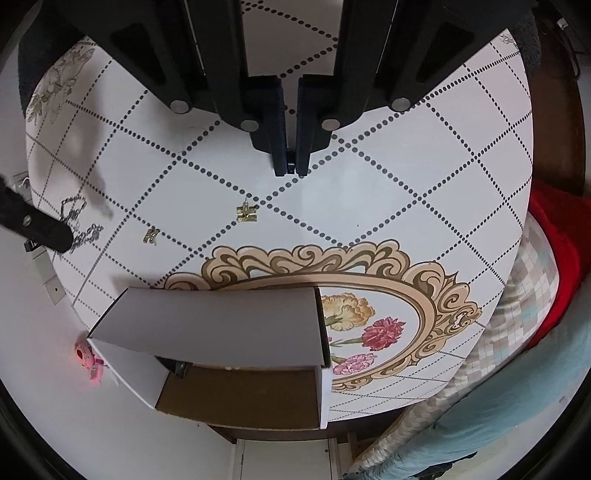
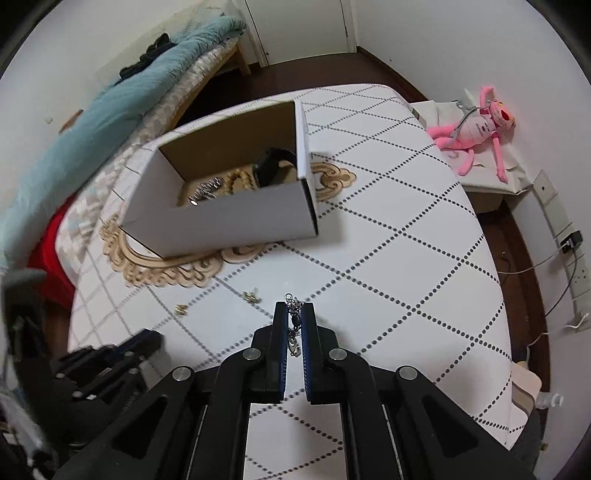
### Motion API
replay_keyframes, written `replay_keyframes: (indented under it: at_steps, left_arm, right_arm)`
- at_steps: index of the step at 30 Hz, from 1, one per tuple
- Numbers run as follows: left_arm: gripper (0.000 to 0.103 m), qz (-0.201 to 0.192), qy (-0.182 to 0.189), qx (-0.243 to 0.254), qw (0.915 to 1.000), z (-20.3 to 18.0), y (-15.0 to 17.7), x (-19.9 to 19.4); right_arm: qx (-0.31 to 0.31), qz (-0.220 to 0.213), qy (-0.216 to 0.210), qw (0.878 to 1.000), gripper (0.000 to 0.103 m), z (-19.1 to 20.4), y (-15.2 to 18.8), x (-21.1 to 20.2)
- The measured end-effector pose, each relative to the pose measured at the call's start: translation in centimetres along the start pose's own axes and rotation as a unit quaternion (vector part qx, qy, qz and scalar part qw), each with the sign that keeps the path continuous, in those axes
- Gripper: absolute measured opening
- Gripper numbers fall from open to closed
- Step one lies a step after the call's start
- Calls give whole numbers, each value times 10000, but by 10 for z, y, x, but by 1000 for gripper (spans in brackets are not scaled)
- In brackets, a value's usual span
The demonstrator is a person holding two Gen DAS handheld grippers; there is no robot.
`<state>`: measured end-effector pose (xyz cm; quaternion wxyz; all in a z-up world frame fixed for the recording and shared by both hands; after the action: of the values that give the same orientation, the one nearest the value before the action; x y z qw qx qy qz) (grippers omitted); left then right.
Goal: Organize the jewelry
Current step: 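Carry the earrings over the box and open both grippers inside it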
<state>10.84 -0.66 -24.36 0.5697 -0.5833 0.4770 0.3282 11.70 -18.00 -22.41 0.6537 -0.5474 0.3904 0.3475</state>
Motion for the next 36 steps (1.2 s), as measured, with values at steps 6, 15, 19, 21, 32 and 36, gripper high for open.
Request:
replay_keyframes:
  at_steps: [6,15,19,21,32,36]
  left_arm:
    - [2,-289,278,-21,9992,-11,-23,-32]
    - [2,-688,869,-107,9938,-22,-110,-72]
    - [2,-563,1016,-131,9931,-19,-146,-60]
    - [2,-485,1038,-124,9933,-19,-156,-54]
    - [17,72,650,-262,9975,-2,-191,-20]
    - [77,-20,290,-402,9988,12,-194,-23]
  right_arm:
    - [411,-33,-938,9947,7,2,-26,-29]
    - [491,-269,-1359,9891,7,3,-92,-57]
    - [377,-239,-1335,9900,7,8,-120,-48]
    - [315,-130,-1331,9905,7,14,-133,-37]
    - [20,548,-1320,9897,8,41,-178,20]
    - [-76,871,-1130,9897,18,47,-184,39]
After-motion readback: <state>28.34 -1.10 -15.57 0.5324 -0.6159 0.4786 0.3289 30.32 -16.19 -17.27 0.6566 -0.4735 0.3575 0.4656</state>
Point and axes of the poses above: each gripper's, at about its wrist camera, not at the fingertips, and x roughly the way its jaws point, z to its left, y to its underside, the point moved 6 cm from there along x, roughly the way its jaws point, and after that the axes turned 7 degrees about y, right-handed, at the moved point
